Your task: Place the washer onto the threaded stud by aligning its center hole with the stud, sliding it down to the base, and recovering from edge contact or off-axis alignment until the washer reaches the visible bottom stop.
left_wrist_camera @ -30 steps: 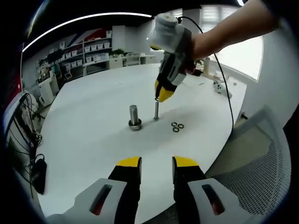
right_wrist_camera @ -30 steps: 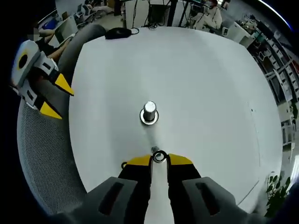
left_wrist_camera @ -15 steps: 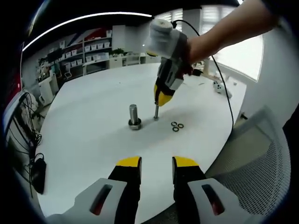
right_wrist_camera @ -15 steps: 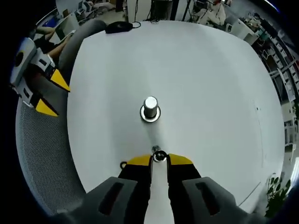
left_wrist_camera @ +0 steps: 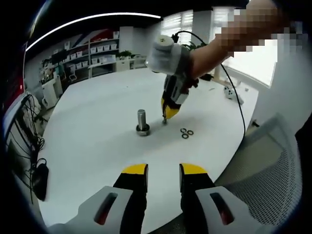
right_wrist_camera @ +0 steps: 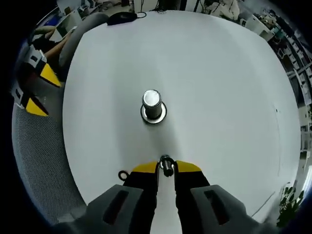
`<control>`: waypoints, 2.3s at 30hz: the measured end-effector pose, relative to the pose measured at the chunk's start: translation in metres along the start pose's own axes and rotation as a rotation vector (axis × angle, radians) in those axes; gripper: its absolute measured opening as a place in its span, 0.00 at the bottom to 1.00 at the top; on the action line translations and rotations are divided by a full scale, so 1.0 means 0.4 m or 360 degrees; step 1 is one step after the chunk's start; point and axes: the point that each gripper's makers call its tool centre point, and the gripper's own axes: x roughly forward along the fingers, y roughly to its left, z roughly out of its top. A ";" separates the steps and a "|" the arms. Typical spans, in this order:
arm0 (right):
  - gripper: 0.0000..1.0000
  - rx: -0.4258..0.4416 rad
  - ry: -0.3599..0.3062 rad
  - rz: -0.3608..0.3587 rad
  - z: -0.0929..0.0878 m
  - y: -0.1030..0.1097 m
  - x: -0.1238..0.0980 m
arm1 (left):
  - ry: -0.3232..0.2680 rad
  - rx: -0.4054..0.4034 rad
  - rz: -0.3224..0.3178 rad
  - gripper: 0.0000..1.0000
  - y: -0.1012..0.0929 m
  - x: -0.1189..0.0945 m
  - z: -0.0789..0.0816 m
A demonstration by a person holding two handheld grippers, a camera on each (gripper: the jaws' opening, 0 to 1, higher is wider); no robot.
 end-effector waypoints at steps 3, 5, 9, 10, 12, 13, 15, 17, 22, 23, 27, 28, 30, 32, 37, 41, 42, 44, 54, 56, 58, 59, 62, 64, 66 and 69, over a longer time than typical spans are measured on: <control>0.14 0.0005 0.0011 0.0007 -0.004 0.004 0.007 | 0.0000 -0.0007 0.0005 0.23 0.002 -0.002 0.001; 0.15 0.0015 0.0009 0.0012 -0.006 0.003 0.013 | 0.0002 -0.0005 0.0007 0.22 0.003 0.000 -0.001; 0.15 0.0011 0.0018 0.0015 -0.014 0.001 0.024 | 0.0014 -0.0017 0.0013 0.22 0.006 0.000 -0.004; 0.15 0.0011 0.0019 0.0014 -0.016 0.001 0.025 | 0.0013 -0.0022 0.0012 0.22 0.007 0.000 -0.004; 0.15 0.0020 0.0019 0.0012 -0.017 0.001 0.025 | 0.0014 -0.0027 0.0010 0.22 0.006 0.001 -0.005; 0.15 0.0031 0.0019 0.0012 -0.017 0.002 0.026 | 0.0019 -0.0024 0.0012 0.22 0.007 0.001 -0.006; 0.15 0.0050 0.0006 0.0009 -0.014 0.001 0.027 | 0.0023 -0.0024 0.0009 0.22 0.006 0.002 -0.007; 0.16 0.0057 0.0000 0.0013 -0.015 0.005 0.027 | 0.0027 -0.0026 0.0010 0.22 0.006 0.002 -0.009; 0.22 0.0113 -0.0024 -0.0009 -0.024 -0.001 0.018 | 0.0034 -0.0029 0.0015 0.22 0.008 0.002 -0.011; 0.23 0.0114 -0.0031 -0.0013 -0.028 -0.002 0.014 | 0.0033 -0.0029 0.0015 0.22 0.008 0.002 -0.011; 0.26 0.0110 -0.0025 -0.0049 -0.060 -0.006 0.003 | 0.0037 -0.0026 0.0010 0.22 0.007 0.003 -0.012; 0.27 0.0137 -0.0015 -0.0046 -0.076 -0.007 0.002 | 0.0036 -0.0027 0.0009 0.22 0.006 0.003 -0.012; 0.27 0.0183 -0.0001 -0.0034 -0.104 -0.002 -0.002 | 0.0039 -0.0028 0.0009 0.22 0.006 0.002 -0.012; 0.28 0.0194 0.0003 -0.0039 -0.122 0.002 -0.007 | 0.0037 -0.0027 0.0007 0.22 0.006 0.003 -0.013; 0.30 0.0246 0.0010 -0.0033 -0.164 0.022 -0.018 | 0.0038 -0.0020 0.0003 0.22 0.003 0.002 -0.012; 0.33 0.0327 -0.0054 0.0010 -0.165 0.056 -0.021 | 0.0040 -0.0019 -0.0007 0.22 0.000 0.003 -0.013; 0.34 0.0334 -0.0066 0.0017 -0.164 0.065 -0.020 | 0.0041 -0.0017 -0.0008 0.22 -0.001 0.003 -0.013; 0.36 0.0340 -0.0050 0.0028 -0.171 0.084 -0.014 | 0.0046 -0.0012 -0.0008 0.22 -0.001 0.003 -0.014; 0.32 0.0302 -0.0081 0.0043 -0.145 0.129 -0.010 | 0.0048 -0.0006 -0.0003 0.22 0.001 0.005 -0.015; 0.32 0.0301 -0.0080 0.0052 -0.141 0.138 -0.003 | 0.0046 -0.0002 -0.0003 0.22 0.001 0.004 -0.014; 0.31 0.0263 -0.0054 0.0051 -0.144 0.145 0.003 | 0.0046 -0.0005 0.0001 0.22 0.002 0.004 -0.014; 0.30 0.0244 -0.0042 0.0049 -0.146 0.147 0.005 | 0.0045 -0.0009 0.0001 0.22 0.002 0.004 -0.014; 0.24 0.0170 0.0004 0.0056 -0.155 0.154 0.007 | 0.0049 -0.0013 0.0005 0.22 0.004 0.004 -0.015; 0.24 0.0193 -0.0021 0.0049 -0.146 0.147 0.008 | 0.0055 -0.0012 0.0005 0.22 0.003 0.005 -0.018; 0.23 0.0204 -0.0026 0.0054 -0.144 0.141 0.010 | 0.0054 -0.0004 0.0004 0.22 0.002 0.005 -0.017; 0.21 0.0186 -0.0031 0.0056 -0.143 0.140 0.011 | 0.0053 -0.0004 0.0009 0.22 0.004 0.005 -0.016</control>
